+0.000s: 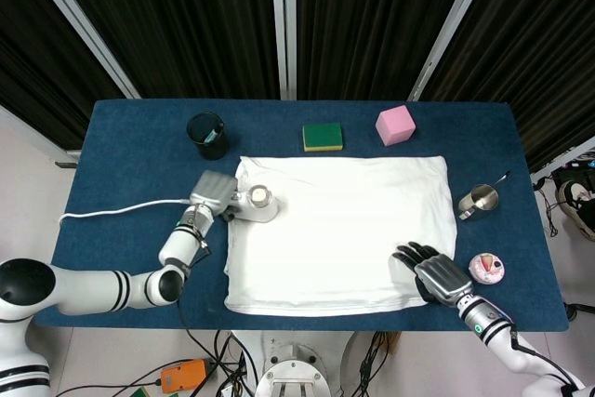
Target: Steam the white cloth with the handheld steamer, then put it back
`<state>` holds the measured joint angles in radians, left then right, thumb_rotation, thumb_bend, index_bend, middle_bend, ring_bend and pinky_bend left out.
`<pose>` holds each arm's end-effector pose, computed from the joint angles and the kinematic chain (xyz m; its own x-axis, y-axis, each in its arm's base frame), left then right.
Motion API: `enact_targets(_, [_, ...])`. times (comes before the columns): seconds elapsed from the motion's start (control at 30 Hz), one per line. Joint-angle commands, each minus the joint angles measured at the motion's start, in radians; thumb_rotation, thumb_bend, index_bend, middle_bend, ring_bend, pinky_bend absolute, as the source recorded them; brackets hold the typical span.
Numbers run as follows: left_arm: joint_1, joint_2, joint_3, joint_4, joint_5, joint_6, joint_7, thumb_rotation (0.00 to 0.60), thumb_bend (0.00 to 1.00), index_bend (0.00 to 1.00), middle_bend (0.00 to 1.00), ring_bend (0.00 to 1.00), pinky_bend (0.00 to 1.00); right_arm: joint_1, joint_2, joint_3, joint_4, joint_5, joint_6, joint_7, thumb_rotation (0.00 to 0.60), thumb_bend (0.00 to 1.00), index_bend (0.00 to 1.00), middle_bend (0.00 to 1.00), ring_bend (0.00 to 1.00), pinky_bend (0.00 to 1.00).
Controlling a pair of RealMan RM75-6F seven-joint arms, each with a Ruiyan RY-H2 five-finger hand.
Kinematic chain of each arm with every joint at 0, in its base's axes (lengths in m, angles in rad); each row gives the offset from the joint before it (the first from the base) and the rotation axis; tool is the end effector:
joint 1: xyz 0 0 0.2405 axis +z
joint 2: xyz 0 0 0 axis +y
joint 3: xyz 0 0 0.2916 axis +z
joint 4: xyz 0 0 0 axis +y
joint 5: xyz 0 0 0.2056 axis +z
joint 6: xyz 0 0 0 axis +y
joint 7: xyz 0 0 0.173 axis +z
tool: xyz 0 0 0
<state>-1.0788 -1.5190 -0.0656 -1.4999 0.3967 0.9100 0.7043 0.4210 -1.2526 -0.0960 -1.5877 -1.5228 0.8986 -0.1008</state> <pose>-0.1507 0.4345 -0.0343 0.5998 0.4391 0.6689 0.7966 -0.2486 -0.5511 -0.3039 -0.2506 0.0235 0.5387 -0.5208 0.6622 -0.8395 -0.3986 0.3694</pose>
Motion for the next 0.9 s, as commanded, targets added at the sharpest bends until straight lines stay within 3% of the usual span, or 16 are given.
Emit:
enact_targets(0.03, [0.027, 0.041, -0.01, -0.024, 0.019, 0.009, -0.04, 0.6, 0.59, 0.83, 0.91, 0.81, 0.65, 0.002, -0.001, 0.0, 0.001, 0.002, 0.0, 0.001, 0.6, 0.97, 0.16, 0.14, 0.07, 0.19])
enact_targets(0.23, [0.062, 0.102, -0.019, -0.158, 0.148, 0.046, -0.091, 0.6, 0.59, 0.83, 0.91, 0.81, 0.65, 0.007, -0.003, -0.001, 0.0, 0.004, 0.002, 0.003, 0.6, 0.97, 0.16, 0.14, 0.07, 0.19])
enact_targets(0.43, [0.048, 0.07, 0.02, -0.257, 0.233, 0.098, -0.001, 0.6, 0.59, 0.83, 0.91, 0.81, 0.65, 0.01, -0.004, -0.004, -0.001, 0.011, 0.0, 0.0, 0.6, 0.97, 0.16, 0.14, 0.07, 0.19])
enact_targets(0.7, [0.035, -0.02, 0.052, -0.301, 0.225, 0.181, 0.119, 0.6, 0.58, 0.83, 0.91, 0.8, 0.65, 0.013, -0.006, -0.009, 0.001, 0.018, -0.004, -0.002, 0.6, 0.97, 0.16, 0.14, 0.07, 0.19])
enact_targets(0.9, [0.029, -0.062, 0.063, -0.286, 0.156, 0.232, 0.209, 0.6, 0.58, 0.83, 0.91, 0.8, 0.65, 0.017, -0.012, -0.009, 0.006, 0.017, -0.004, 0.001, 0.6, 0.97, 0.16, 0.14, 0.07, 0.19])
